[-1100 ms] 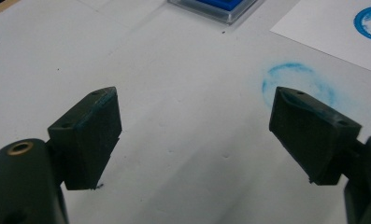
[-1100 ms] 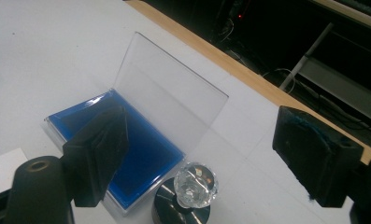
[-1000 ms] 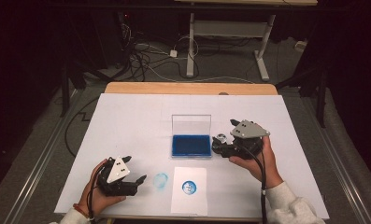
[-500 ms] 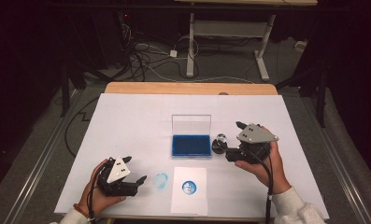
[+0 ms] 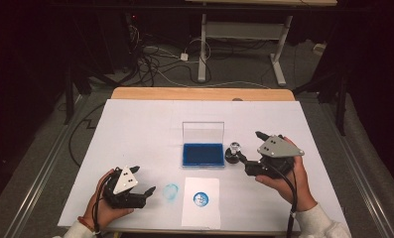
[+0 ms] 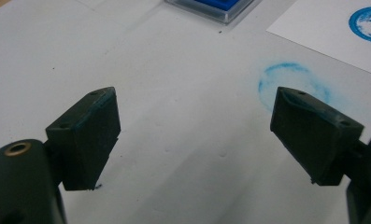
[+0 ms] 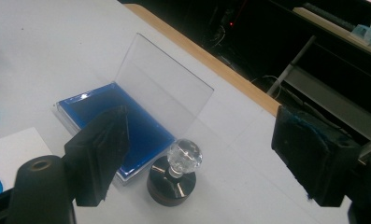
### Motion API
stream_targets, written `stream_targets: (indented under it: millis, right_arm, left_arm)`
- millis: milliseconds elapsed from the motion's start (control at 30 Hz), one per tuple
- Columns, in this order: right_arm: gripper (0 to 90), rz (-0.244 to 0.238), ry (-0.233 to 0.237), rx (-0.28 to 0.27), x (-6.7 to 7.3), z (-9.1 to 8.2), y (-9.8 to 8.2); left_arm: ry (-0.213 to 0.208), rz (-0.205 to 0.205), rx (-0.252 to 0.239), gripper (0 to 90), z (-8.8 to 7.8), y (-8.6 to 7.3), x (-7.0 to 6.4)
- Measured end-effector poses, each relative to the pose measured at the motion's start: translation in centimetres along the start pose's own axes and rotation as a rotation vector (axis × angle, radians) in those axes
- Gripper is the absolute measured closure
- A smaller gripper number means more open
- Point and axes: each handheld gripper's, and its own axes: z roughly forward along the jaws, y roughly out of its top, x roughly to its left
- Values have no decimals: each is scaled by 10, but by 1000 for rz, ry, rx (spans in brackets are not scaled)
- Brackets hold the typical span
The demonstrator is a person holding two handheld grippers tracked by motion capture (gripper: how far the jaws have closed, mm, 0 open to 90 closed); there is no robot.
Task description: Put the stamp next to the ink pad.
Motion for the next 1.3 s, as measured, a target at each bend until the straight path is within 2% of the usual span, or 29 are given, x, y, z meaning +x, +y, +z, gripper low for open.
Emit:
stream_targets:
  millis: [567, 1033, 1233, 1300]
  right_arm:
    - [191, -13, 13, -13, 4, -16, -8]
    - [190, -7, 11, -28, 4, -31, -23]
    - [191, -7, -6, -18, 3, -37, -34]
    - [191, -6, -4, -29, 3, -38, -38]
  left_arm:
    - [3, -2, 2, 157, 0, 0, 1]
    - [10, -5, 2, 157, -1, 0, 1]
    - [14, -6, 7, 156, 0, 0, 1]
    - [18, -3, 8, 157, 0, 0, 1]
